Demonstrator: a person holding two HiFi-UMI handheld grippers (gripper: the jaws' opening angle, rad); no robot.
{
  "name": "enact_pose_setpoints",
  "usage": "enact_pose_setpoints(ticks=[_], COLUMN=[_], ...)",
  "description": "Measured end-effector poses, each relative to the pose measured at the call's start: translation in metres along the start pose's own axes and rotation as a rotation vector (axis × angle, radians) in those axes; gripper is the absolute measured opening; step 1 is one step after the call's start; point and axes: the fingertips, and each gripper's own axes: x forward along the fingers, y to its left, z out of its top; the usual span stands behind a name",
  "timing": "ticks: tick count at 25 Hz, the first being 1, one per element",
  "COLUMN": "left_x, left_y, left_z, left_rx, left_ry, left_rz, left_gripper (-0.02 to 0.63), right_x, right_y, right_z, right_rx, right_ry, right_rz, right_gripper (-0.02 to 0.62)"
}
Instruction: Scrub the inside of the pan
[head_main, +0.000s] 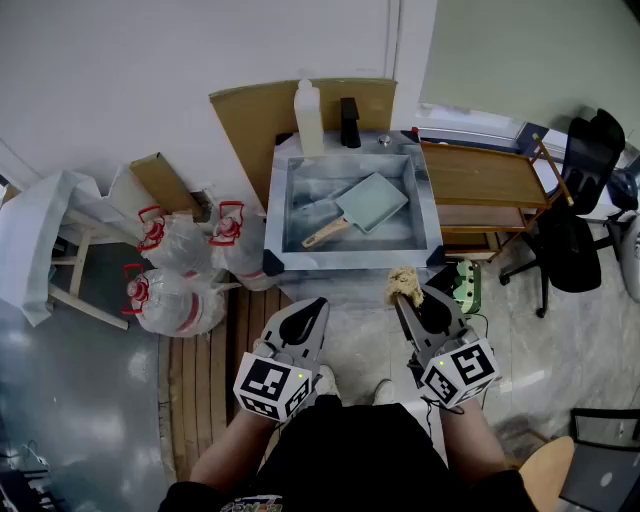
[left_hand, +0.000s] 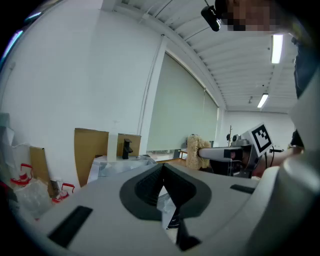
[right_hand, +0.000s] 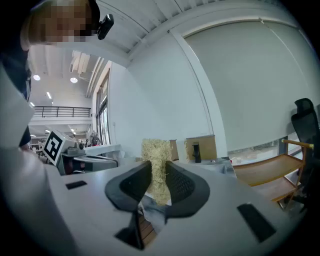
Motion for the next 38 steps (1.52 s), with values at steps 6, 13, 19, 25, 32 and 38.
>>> enact_pose_setpoints(ticks=[6, 13, 19, 25, 32, 38], left_x=[-0.001, -0.004, -0.010, -0.014, -0.013, -0.002], left_y=[0.008, 0.023, 0.043, 0.064, 0.071, 0.073], left_z=[0.001, -0.001, -0.004, -0.004, -0.007, -0.008], left_rx=[-0.001, -0.001, 0.002, 0.004, 0.005, 0.006], left_ry=[-0.004, 0.003, 0.011, 0.013, 0.020, 0.023], left_rz=[-0.009, -0.021, -0.038, -0.053, -0.059, -0.047], left_gripper=[0.009, 0.009, 0.009, 0.009, 0.009, 0.009], right_x=[0.008, 0.022, 0.040, 0.056, 0.064, 0.073], right_y=[0.004, 0.013, 0.021, 0.030, 0.030, 0.015], right_z=[0.000, 0.002, 0.001, -0.001, -0.001, 0.001], right_rx=[-0.008, -0.028, -0.030, -0.026, -0.022, -0.017], right_ry=[-0.003, -0.011, -0.008, -0.010, -0.015, -0.021], right_rz=[-0.004, -0.009, -0.025, -0.045, -0.053, -0.047], right_gripper=[0.098, 0.098, 0.098, 0.098, 0.098, 0.098])
